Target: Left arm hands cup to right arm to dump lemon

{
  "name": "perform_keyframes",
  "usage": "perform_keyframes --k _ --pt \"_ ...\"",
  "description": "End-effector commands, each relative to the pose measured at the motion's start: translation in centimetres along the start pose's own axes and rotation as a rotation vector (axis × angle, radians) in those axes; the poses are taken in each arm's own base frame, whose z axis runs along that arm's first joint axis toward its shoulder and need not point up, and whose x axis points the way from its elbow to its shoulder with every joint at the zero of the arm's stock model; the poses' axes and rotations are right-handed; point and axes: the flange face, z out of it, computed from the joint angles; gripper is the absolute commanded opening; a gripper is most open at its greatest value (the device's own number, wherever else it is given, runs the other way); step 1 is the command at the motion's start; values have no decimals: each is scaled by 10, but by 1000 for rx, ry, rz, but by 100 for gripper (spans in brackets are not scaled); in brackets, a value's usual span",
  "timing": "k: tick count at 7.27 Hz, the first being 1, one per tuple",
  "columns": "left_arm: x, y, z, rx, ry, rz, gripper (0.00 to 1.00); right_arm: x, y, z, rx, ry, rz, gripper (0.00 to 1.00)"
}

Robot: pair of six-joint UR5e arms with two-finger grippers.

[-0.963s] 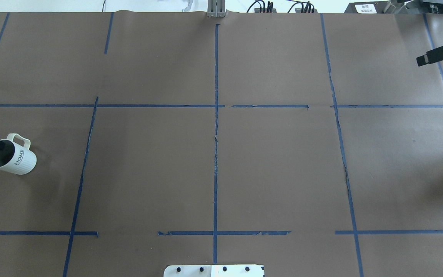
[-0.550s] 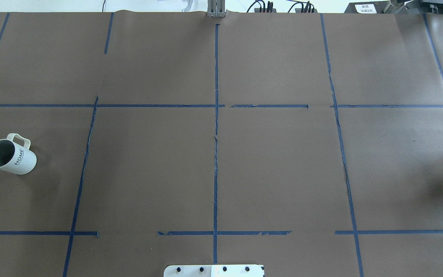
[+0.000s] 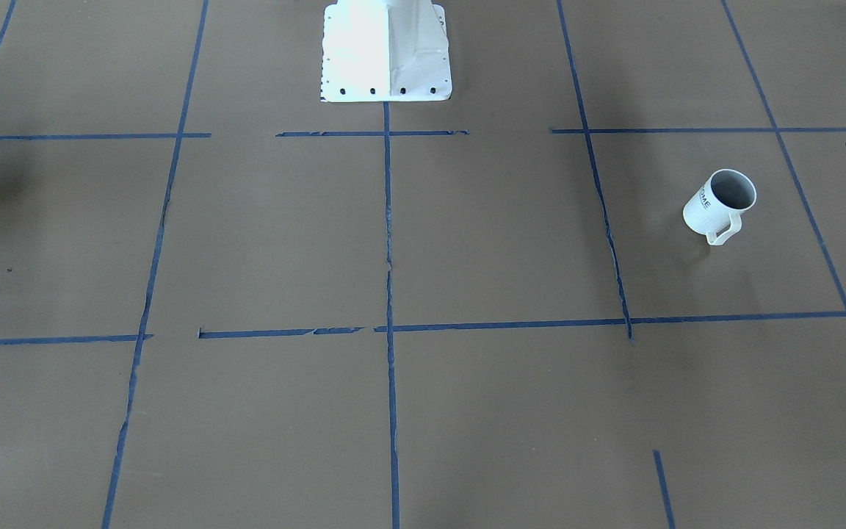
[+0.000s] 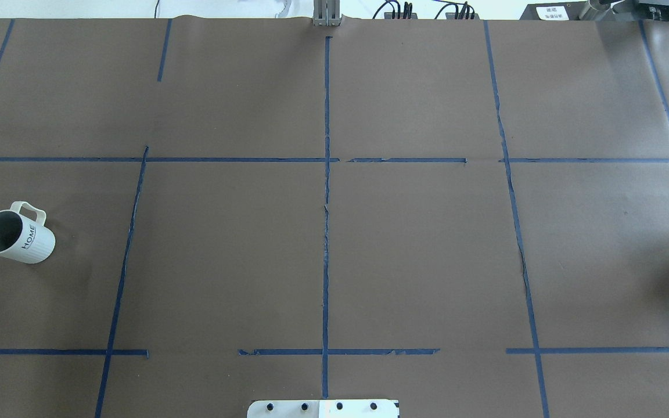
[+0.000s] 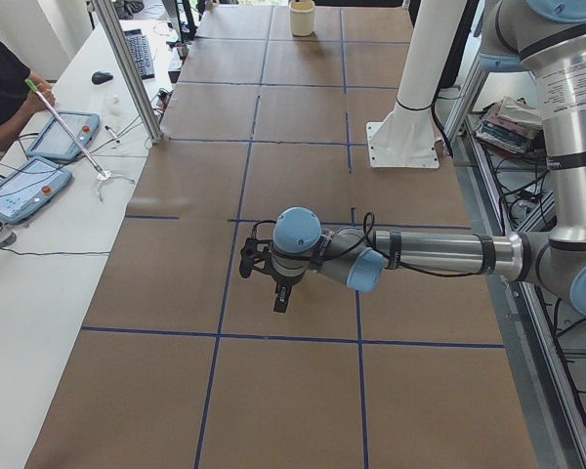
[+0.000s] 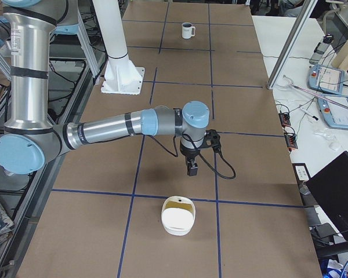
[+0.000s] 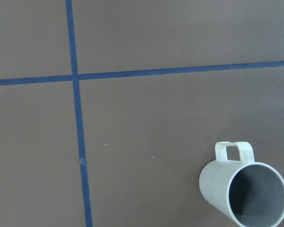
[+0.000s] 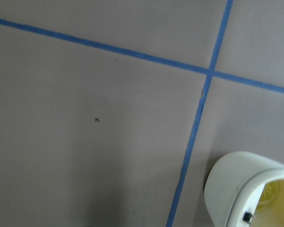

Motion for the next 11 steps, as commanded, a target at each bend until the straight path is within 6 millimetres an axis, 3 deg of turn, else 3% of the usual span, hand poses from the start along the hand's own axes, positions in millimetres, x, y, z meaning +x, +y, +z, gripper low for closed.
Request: perform_keyframes --k 1,2,3,6,9,11 --pt "-5 10 -33 -73 -18 -56 100 11 33 16 -56 -15 45 100" --pt "-4 14 -45 -103 -37 3 100 15 45 22 -70 -17 59 100" --pt "-16 15 -50 -108 -116 36 100 15 53 24 -75 -21 66 100" --pt "-4 21 -61 -155 -125 -17 100 11 48 22 -45 -17 33 100" --pt "-2 27 -63 -160 -125 -35 100 9 50 21 -32 -13 24 100" --pt "-10 30 -54 -181 -123 -78 100 6 49 18 -21 -38 24 100"
